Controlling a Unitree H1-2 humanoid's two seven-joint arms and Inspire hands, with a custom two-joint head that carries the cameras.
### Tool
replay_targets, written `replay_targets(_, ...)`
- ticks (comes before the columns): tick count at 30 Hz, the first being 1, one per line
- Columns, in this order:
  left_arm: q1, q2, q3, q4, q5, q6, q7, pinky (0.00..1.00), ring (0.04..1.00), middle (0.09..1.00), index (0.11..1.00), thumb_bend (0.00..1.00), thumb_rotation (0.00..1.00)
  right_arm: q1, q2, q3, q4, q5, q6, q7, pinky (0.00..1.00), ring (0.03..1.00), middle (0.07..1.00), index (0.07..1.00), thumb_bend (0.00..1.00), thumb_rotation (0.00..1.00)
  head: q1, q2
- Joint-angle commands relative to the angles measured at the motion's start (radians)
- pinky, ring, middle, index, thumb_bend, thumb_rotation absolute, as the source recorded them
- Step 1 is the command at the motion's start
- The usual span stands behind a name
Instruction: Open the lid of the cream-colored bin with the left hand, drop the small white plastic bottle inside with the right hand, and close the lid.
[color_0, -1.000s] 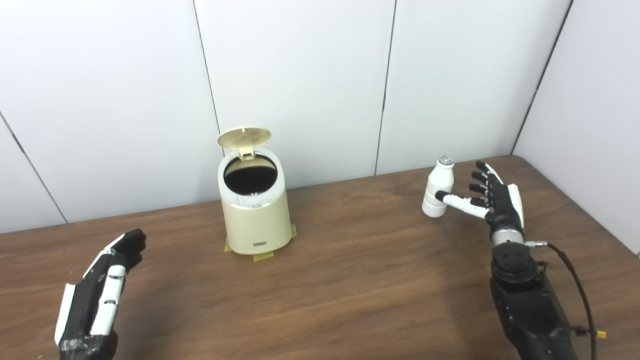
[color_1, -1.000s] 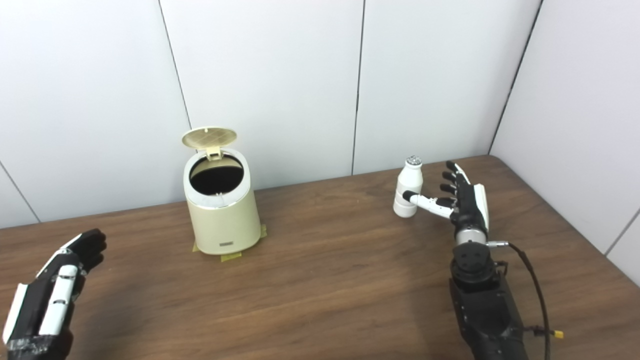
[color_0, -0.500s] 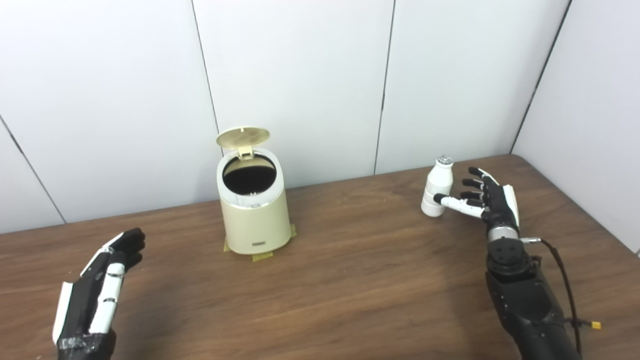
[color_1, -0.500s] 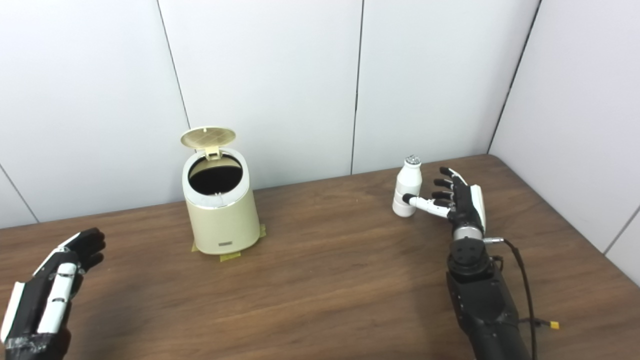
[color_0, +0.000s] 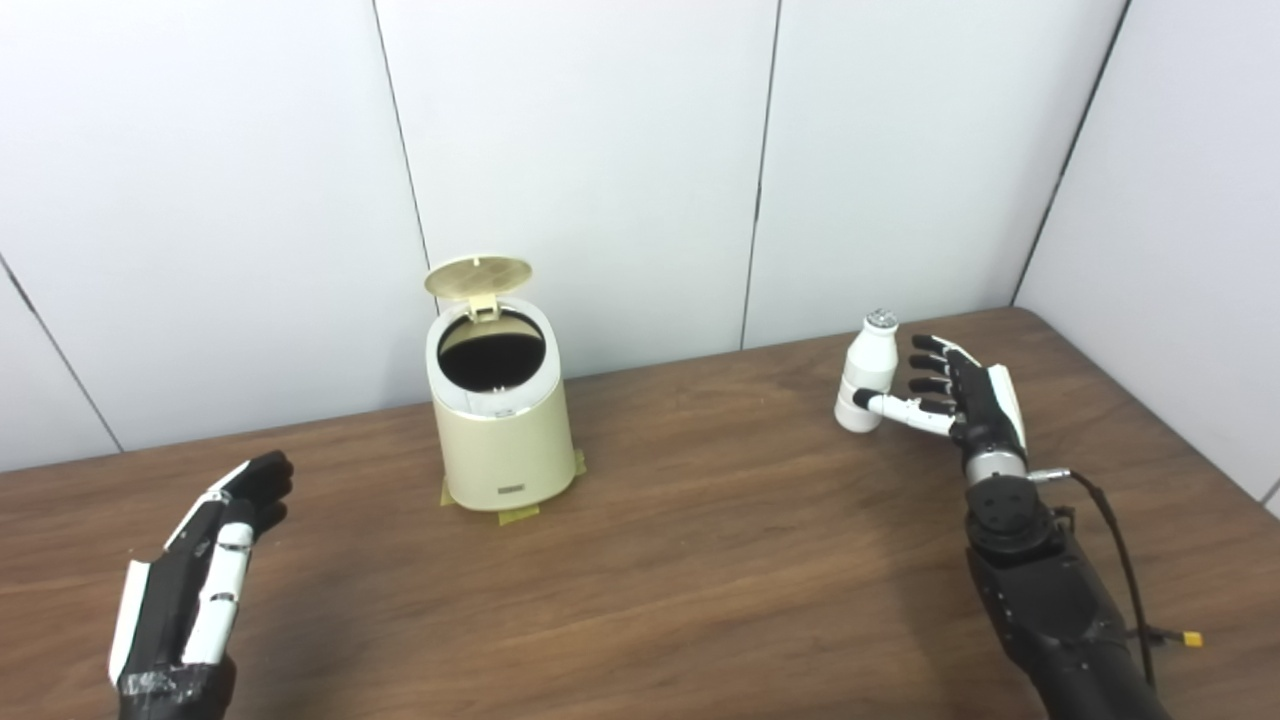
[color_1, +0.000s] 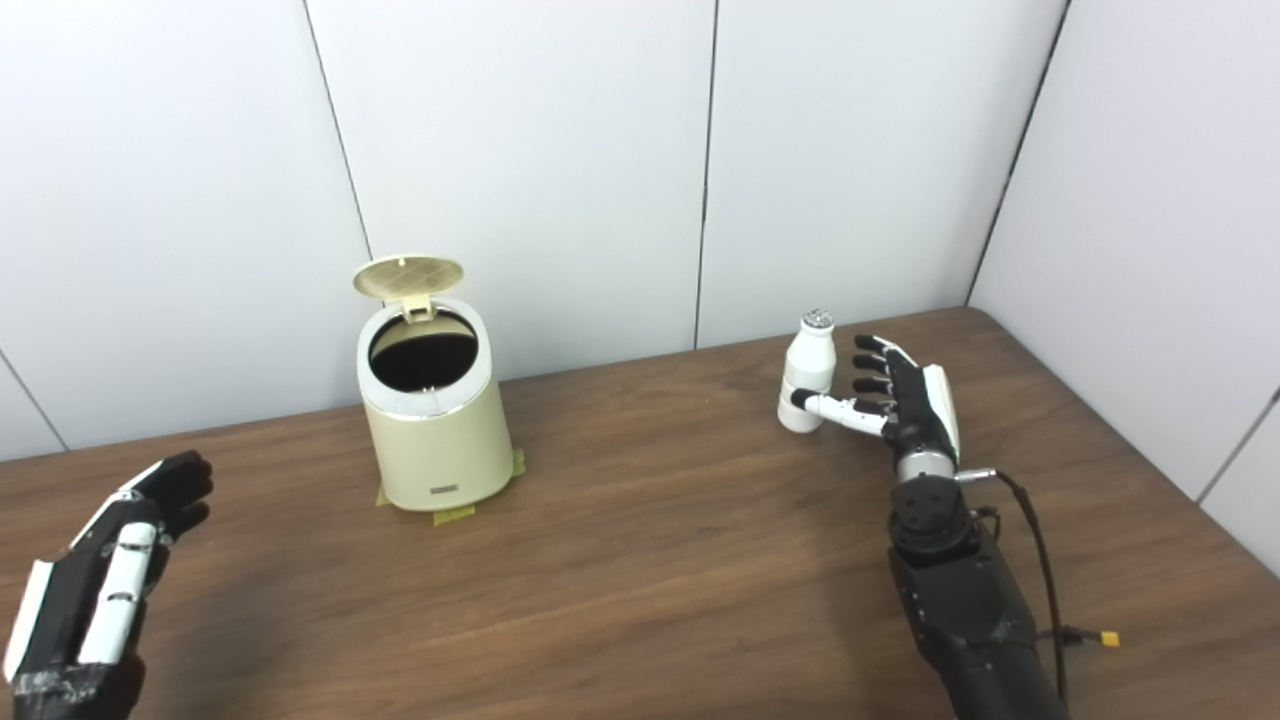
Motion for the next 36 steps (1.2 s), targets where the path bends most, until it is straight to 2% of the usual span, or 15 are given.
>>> replay_targets(1,-0.038,0.005,0.001,-0.023,-0.004,-0.032,0.002,0.87,0.856,0.832,0.816,0.25,0.72,-0.054,-0.017,-0.001,-0.009,0.009,-0.024,0.011,0.60,0.708,0.784,0.831,0.89,0.25,0.000,0.001)
replay_targets(3,-0.039,0.005,0.001,-0.026,-0.006,-0.026,0.001,0.86,0.855,0.831,0.818,0.23,0.71,-0.054,-0.015,-0.001,-0.010,0.018,-0.022,0.018,0.59,0.698,0.783,0.845,0.88,0.22,0.000,0.001)
replay_targets(6,-0.038,0.004,0.001,-0.029,-0.002,-0.018,0.005,0.86,0.857,0.834,0.818,0.23,0.70,-0.053,-0.015,0.004,-0.012,0.020,-0.019,0.027,0.61,0.712,0.788,0.842,0.87,0.23,0.002,0.002)
replay_targets(11,-0.036,0.001,0.002,-0.032,0.001,-0.017,0.009,0.86,0.851,0.828,0.813,0.25,0.69,-0.058,-0.017,0.013,-0.011,0.006,-0.003,0.022,0.68,0.775,0.819,0.839,0.86,0.24,0.002,0.006)
replay_targets(17,-0.036,0.004,0.000,-0.023,0.021,-0.044,0.010,0.85,0.843,0.823,0.809,0.25,0.71,-0.057,-0.016,0.016,-0.019,0.005,0.001,0.026,0.67,0.761,0.806,0.831,0.87,0.27,0.003,0.007)
replay_targets(23,-0.035,0.001,0.003,-0.029,0.013,-0.019,0.009,0.89,0.855,0.831,0.815,0.28,0.73,-0.061,-0.011,0.027,-0.023,-0.005,-0.001,0.025,0.62,0.725,0.776,0.806,0.86,0.25,0.004,0.005)
replay_targets(27,-0.036,0.004,0.000,-0.022,0.021,-0.035,0.008,0.87,0.855,0.829,0.814,0.27,0.72,-0.073,-0.008,0.036,-0.014,-0.008,0.003,0.025,0.64,0.723,0.765,0.792,0.87,0.27,0.005,0.005)
replay_targets(31,-0.035,0.000,0.000,-0.029,0.025,-0.028,0.013,0.86,0.850,0.826,0.811,0.28,0.72,-0.084,0.002,0.029,-0.012,0.018,0.007,0.035,0.66,0.734,0.771,0.796,0.85,0.22,0.007,0.006)
replay_targets(34,-0.034,-0.004,-0.001,-0.040,0.026,-0.015,0.016,0.89,0.856,0.830,0.813,0.28,0.72,-0.090,0.007,0.023,0.001,0.042,-0.014,0.046,0.66,0.749,0.780,0.802,0.84,0.19,0.009,0.006)
replay_targets(36,-0.033,-0.004,-0.003,-0.046,0.028,-0.013,0.018,0.88,0.854,0.828,0.812,0.28,0.72,-0.092,0.004,0.033,0.008,0.028,-0.011,0.037,0.65,0.743,0.776,0.798,0.85,0.21,0.009,0.006)
